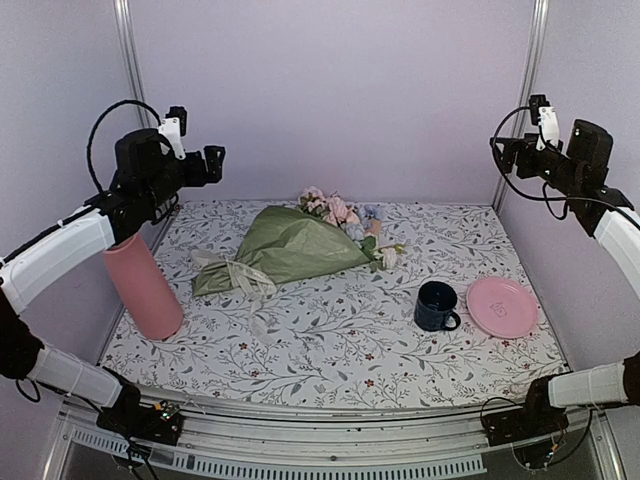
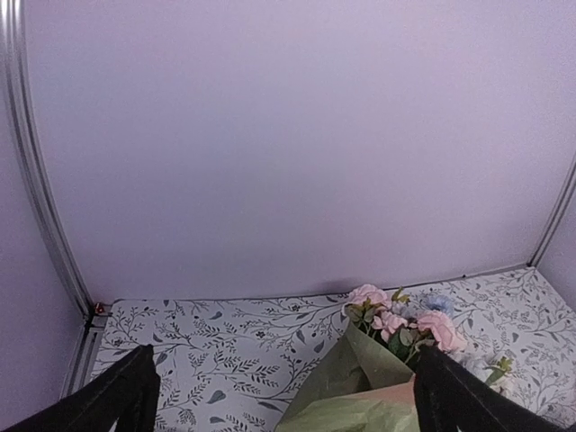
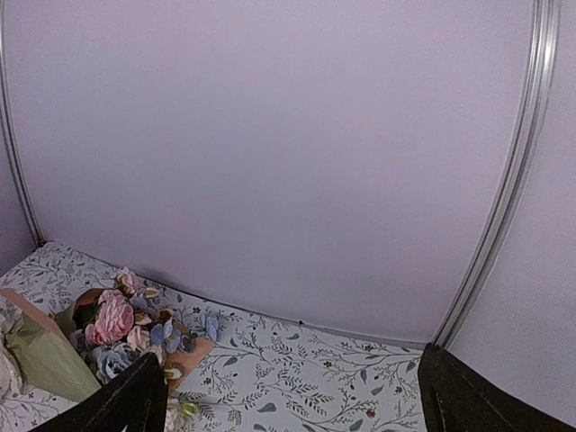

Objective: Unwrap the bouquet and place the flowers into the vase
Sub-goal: Move the tied bouquet to the center of the board.

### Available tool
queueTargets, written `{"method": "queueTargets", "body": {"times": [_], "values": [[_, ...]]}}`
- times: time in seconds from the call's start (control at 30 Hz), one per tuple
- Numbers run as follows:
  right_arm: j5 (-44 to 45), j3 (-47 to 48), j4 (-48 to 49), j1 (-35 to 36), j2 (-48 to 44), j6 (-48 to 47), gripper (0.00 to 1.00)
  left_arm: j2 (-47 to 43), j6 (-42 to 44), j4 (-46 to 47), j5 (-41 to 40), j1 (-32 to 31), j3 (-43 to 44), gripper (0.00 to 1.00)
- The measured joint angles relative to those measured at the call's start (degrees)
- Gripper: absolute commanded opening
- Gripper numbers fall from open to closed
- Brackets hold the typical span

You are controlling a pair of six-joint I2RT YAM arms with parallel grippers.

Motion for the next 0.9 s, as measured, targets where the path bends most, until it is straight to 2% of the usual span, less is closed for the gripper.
{"method": "queueTargets", "body": {"times": [0.3,0.43,0.6,0.83,0.9], "values": [[-7.54,-8.96,0.87,-1.53,3.80,-0.57,0.99,0.50,-0.83,-3.89,3.39,2.73,-2.05,0.82],[-12.83,-13.38,1.27,-2.08,4.76,-2.03,0.99,2.45,-0.44,-7.48,5.44,3.02,-2.03,0.81],[-20.02,-18.38,1.75,-2.56,5.14,-3.91,0.99,5.84,0.26,-12.79,5.51,2.86,-1.57,0.74],[-28.37,-20.35,1.97,-2.84,7.17,-6.64,0.95,14.64,-1.55,-20.33,4.96,2.05,3.65,0.56],[-30.10,-20.35,1.99,-2.89,7.72,-7.54,0.94,17.77,-2.67,-22.32,4.02,1.70,6.40,0.48]]}}
